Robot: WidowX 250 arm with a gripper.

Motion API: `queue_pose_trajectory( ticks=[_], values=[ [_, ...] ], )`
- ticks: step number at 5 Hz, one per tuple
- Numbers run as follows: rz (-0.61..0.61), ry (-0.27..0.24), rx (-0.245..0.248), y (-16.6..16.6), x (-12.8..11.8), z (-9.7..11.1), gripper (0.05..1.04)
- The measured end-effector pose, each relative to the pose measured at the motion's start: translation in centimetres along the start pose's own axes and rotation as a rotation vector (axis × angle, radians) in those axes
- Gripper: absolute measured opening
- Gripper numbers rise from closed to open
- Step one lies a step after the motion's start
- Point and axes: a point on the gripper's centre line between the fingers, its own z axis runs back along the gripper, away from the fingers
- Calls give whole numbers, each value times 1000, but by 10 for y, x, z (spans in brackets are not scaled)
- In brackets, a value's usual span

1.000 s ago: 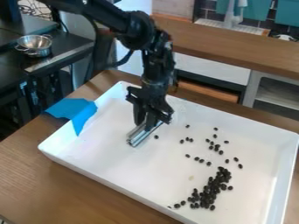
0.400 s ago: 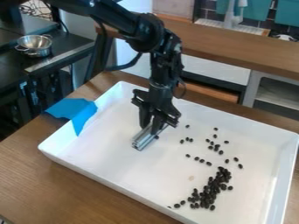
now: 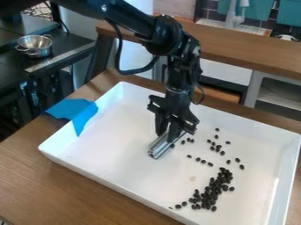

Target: Sweep into pile

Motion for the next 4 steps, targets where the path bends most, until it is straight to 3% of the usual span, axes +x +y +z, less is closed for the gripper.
queue_pose_trajectory(
  ticks=[2, 4],
  values=[
    [-24, -14, -1, -26, -1, 1, 328],
    [-46, 3, -31, -75, -5, 8, 328]
  ],
)
